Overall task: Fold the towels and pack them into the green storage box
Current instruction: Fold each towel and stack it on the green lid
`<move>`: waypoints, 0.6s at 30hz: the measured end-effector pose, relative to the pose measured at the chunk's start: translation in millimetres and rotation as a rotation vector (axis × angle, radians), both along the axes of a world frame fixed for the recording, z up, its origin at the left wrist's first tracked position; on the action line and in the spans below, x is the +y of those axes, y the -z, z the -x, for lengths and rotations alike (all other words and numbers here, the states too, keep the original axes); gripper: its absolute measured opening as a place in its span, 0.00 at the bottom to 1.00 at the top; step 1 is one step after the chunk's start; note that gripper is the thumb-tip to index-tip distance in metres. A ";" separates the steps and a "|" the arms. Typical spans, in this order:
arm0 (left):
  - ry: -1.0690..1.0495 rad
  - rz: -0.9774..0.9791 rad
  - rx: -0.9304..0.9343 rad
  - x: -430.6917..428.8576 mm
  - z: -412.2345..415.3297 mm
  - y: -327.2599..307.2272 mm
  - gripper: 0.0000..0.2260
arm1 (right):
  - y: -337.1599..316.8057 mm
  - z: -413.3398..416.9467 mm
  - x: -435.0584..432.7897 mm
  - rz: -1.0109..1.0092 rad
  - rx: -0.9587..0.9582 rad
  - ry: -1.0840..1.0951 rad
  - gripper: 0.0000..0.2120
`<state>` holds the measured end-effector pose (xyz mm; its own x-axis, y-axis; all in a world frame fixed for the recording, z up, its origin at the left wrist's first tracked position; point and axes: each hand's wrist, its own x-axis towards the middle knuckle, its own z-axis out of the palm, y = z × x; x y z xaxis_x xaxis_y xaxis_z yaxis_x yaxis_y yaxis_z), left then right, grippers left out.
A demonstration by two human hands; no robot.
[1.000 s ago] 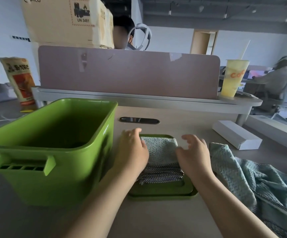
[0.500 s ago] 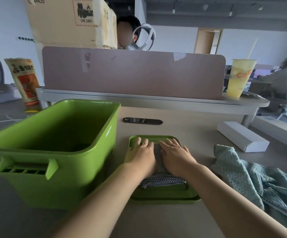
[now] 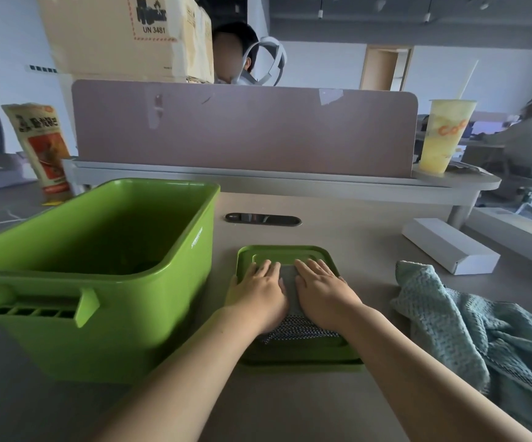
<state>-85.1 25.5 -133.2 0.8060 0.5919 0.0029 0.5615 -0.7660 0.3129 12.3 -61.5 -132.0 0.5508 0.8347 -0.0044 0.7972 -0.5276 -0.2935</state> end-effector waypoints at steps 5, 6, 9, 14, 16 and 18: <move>-0.006 0.021 -0.022 -0.8 1.1 1.8 0.22 | 3.0 -0.8 0.1 0.007 0.049 0.027 0.25; -0.004 0.023 -0.018 -0.8 1.2 1.6 0.22 | 4.1 -2.1 0.7 0.008 0.048 0.025 0.25; 0.000 0.024 -0.014 0.7 0.7 3.0 0.22 | 7.7 -4.4 3.2 0.000 0.048 0.021 0.24; -0.011 0.000 -0.010 1.3 -1.3 5.8 0.22 | 11.3 -5.8 5.2 -0.004 0.039 0.023 0.24; -0.014 -0.007 -0.017 0.6 -1.8 6.3 0.22 | 12.3 -6.0 5.6 -0.010 0.032 0.024 0.24; -0.020 -0.010 -0.023 1.0 -2.1 7.4 0.22 | 13.2 -5.7 6.0 -0.023 0.029 0.028 0.24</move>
<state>-82.9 26.5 -140.7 0.7936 0.6078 0.0268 0.5696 -0.7578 0.3184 18.0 -55.6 -145.2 0.5740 0.8189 -0.0021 0.7730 -0.5427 -0.3285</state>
